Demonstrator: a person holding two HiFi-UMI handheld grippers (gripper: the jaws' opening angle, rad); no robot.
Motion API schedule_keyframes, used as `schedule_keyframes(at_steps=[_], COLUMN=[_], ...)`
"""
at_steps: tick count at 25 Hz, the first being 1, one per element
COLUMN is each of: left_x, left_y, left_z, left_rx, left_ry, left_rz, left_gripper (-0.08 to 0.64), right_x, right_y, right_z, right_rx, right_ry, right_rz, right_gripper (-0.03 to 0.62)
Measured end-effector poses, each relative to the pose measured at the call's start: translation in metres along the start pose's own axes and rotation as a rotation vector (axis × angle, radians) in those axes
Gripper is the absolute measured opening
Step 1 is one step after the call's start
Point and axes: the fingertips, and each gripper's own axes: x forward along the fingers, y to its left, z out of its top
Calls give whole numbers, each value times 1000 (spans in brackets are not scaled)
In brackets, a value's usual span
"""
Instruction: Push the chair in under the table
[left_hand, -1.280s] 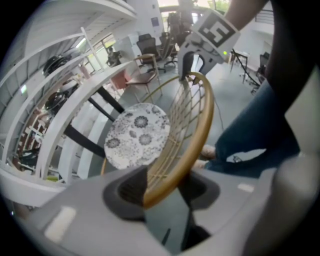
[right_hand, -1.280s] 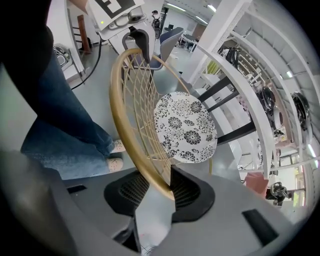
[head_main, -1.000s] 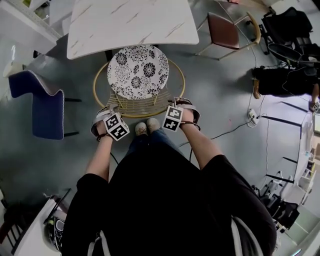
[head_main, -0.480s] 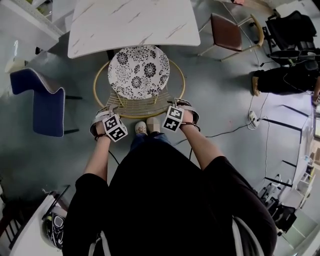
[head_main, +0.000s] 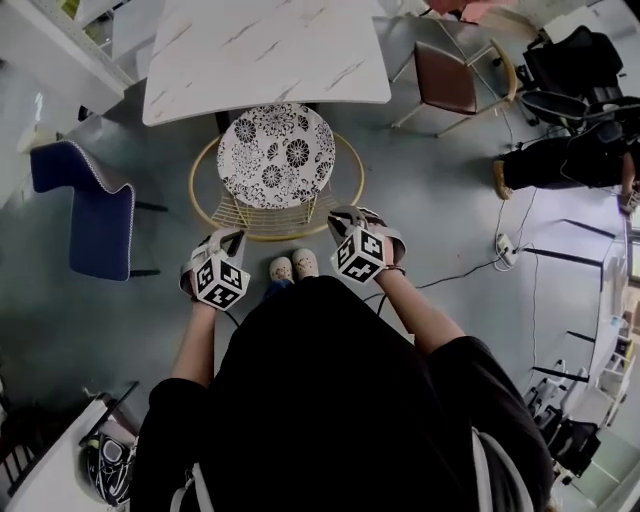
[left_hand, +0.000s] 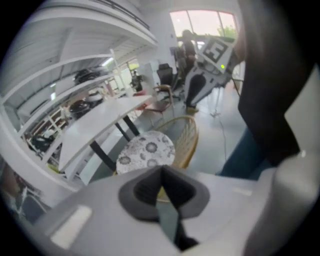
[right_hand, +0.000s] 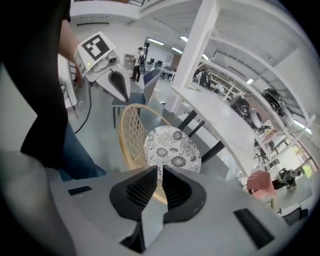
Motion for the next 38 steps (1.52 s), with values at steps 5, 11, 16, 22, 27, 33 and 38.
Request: schedule_keyframes(at_steps=[5,11,16,22,27,33,38], left_x=[-48,-123,-178,-218,-227,-230,-234], left_y=[40,86,105,111,108,105,106], left_z=[61,143,190,213,218,218,219], left_rx=[-158,-306,-372,-420,-411,-403,-397], left_ry=[-196,-489,-672,-781,-806,-799,-793], left_rz=[188,366,467,539,565,569,577], left_gripper=[8,8,8,8,8,8,8], right_x=[-53,-134,-199,-244,-255,-258,-261], right_y=[-45,-94,-115,-125,-125,-122,-121], right_z=[57,109,142,160,164,164,166], right_rx=[185,392,475,492,485,488,481], right_ry=[-238,-522,-710,-825,-852,-855,-858], right_rz=[-177,-357,-464,-523,-535,-536,-542], right_gripper=[27,23,23,21,21,21,21])
